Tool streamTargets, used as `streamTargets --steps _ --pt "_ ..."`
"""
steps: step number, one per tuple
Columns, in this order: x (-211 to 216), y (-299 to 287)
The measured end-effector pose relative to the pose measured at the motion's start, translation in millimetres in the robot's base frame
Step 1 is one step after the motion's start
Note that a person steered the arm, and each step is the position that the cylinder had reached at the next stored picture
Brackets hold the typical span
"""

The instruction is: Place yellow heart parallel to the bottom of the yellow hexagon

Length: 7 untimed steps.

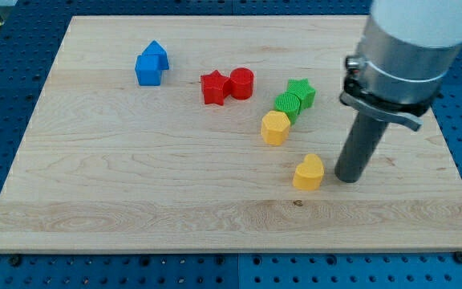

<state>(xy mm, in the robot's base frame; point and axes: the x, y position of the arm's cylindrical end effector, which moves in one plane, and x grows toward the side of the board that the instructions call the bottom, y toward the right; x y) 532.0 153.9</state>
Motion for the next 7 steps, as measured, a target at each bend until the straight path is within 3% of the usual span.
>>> streamTargets --steps 2,7 --pt "18.7 -12.8" --pt "11.2 -44.9"
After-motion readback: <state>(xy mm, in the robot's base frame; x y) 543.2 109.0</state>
